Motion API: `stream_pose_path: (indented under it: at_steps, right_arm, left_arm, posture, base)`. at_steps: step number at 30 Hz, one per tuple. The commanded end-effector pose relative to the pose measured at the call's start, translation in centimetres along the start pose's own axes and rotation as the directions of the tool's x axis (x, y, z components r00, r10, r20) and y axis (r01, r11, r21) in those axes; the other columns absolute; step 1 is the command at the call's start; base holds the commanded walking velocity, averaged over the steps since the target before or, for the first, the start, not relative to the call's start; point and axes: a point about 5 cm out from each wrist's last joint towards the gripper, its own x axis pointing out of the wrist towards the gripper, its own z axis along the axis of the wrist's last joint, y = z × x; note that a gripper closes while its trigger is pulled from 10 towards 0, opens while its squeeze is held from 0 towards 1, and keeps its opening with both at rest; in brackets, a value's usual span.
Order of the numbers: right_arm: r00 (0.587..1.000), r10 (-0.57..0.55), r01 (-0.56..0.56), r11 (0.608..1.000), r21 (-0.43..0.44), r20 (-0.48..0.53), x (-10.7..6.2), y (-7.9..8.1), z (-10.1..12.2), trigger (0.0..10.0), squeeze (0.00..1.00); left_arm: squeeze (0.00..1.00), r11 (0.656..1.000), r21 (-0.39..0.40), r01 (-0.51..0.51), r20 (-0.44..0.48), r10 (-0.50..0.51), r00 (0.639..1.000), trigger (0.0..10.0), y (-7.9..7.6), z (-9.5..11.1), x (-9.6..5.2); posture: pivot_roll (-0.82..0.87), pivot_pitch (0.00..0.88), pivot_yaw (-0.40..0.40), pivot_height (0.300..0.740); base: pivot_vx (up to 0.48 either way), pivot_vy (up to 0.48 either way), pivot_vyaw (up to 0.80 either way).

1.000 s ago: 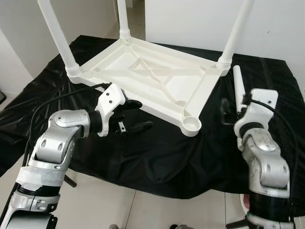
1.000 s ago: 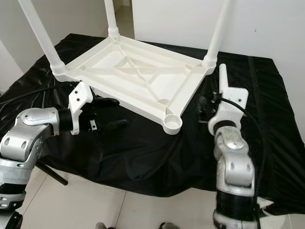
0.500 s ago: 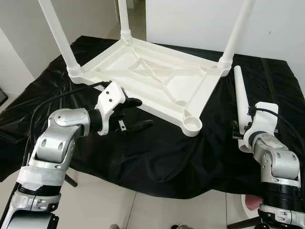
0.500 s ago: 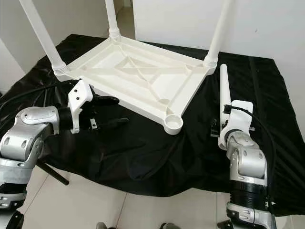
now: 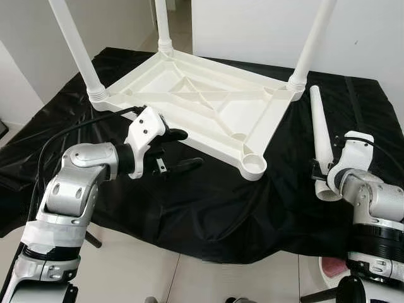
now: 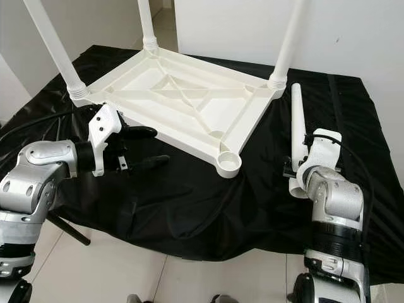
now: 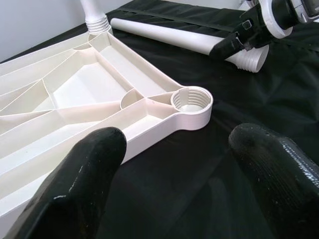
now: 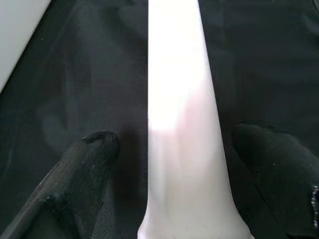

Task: Building children table

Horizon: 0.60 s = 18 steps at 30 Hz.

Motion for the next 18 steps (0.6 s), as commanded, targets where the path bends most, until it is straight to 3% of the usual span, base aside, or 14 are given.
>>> stream_pose_path:
  at_steps: [1, 2, 12, 17, 18]
  right_arm:
    - [0.987, 0.027, -0.020, 0.999, 0.046, -0.157, 0.6, 0.3, -2.7, 6.4, 0.00]
    - [0.982, 0.041, -0.030, 0.998, 0.058, -0.187, 0.7, 0.3, -3.0, 0.3, 0.00]
    - [0.968, 0.055, -0.037, 0.996, 0.076, -0.244, 0.9, 0.4, -3.1, 0.0, 0.00]
    - [0.981, 0.042, -0.011, 0.986, 0.166, -0.188, 0.9, 0.7, -1.6, 0.0, 0.00]
    - [0.996, 0.035, -0.018, 0.980, 0.196, -0.086, 0.7, 0.9, -0.1, 0.0, 0.00]
  left_arm:
    - [0.00, 0.987, -0.007, -0.159, -0.013, 0.159, 0.987, 10.0, 0.6, -0.2, -0.2]
    - [0.00, 0.987, -0.008, -0.158, -0.014, 0.157, 0.987, 10.0, 0.6, -0.2, -0.2]
    - [0.00, 0.987, -0.014, -0.158, -0.016, 0.158, 0.987, 10.0, 0.5, -0.2, -0.2]
    - [0.00, 0.987, -0.017, -0.163, -0.019, 0.162, 0.987, 10.0, 0.4, -0.2, -0.2]
    - [0.00, 0.986, -0.017, -0.164, -0.019, 0.164, 0.986, 10.0, 0.5, -0.2, -0.2]
  posture:
    - [-0.13, 0.145, 0.065, 0.740]
    - [-0.13, 0.145, 0.065, 0.740]
    - [-0.13, 0.153, 0.066, 0.740]
    - [-0.12, 0.151, 0.066, 0.740]
    - [-0.12, 0.151, 0.066, 0.740]
  base:
    - [0.000, 0.000, 0.00]
    - [0.000, 0.000, 0.00]
    - [0.000, 0.000, 0.00]
    - [0.000, 0.000, 0.00]
    - [0.000, 0.000, 0.00]
